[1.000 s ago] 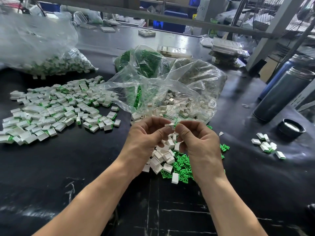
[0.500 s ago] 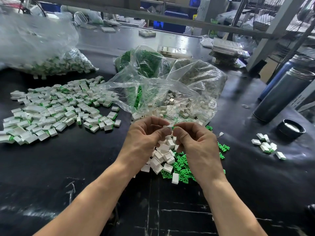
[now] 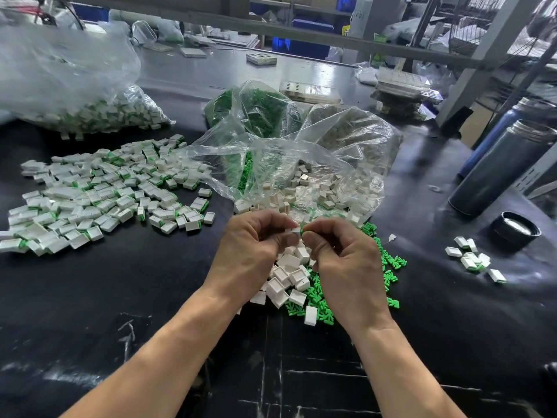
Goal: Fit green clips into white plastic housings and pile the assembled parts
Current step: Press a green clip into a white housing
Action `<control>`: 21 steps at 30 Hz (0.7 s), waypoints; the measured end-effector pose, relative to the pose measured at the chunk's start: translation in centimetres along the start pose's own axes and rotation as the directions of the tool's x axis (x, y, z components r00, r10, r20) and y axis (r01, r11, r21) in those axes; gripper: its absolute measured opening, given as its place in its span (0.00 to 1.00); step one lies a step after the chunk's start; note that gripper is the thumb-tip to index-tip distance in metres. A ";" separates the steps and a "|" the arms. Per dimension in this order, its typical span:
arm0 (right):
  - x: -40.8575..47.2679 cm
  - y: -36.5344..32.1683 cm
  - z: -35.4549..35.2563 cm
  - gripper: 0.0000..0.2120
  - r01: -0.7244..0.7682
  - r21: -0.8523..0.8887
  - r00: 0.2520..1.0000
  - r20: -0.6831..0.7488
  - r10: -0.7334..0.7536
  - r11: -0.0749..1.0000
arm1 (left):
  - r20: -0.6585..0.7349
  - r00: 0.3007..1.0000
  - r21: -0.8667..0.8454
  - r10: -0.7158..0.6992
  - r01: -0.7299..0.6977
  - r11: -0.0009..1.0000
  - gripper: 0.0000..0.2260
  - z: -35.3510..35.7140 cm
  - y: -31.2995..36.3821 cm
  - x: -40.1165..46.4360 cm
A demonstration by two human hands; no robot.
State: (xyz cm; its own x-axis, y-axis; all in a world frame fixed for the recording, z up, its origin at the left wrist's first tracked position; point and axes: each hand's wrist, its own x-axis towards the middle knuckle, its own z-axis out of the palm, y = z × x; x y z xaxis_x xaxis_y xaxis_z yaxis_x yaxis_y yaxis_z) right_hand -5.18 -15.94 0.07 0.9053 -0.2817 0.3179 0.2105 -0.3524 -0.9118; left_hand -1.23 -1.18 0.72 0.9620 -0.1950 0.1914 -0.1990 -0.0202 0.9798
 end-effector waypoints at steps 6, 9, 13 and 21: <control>0.0 0.3 0.2 0.08 0.005 -0.001 1.000 -0.015 -0.005 1.000 | -0.007 1.000 0.009 0.003 -0.003 1.000 0.07 0.1 -0.1 0.0; -0.1 0.3 0.4 0.08 -0.002 0.027 1.000 -0.027 0.003 1.000 | -0.013 1.000 -0.013 0.001 -0.001 1.000 0.07 0.2 -0.3 0.0; -0.2 0.3 0.5 0.08 -0.008 0.017 1.000 -0.024 0.009 1.000 | 0.001 1.000 -0.001 -0.004 0.004 1.000 0.07 0.2 -0.3 0.0; -0.1 -0.1 0.5 0.11 -0.030 0.196 0.997 -0.058 0.042 0.980 | -0.012 1.000 -0.100 -0.011 0.010 0.995 0.06 0.4 0.0 0.1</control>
State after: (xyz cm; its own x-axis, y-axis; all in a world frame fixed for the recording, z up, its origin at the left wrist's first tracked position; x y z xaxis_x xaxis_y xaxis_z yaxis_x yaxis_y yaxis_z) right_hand -5.09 -15.42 -0.04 0.8904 -0.3478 0.2936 0.2515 -0.1617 -0.9543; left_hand -1.26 -1.59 0.72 0.9663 -0.1831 0.1809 -0.1694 0.0765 0.9826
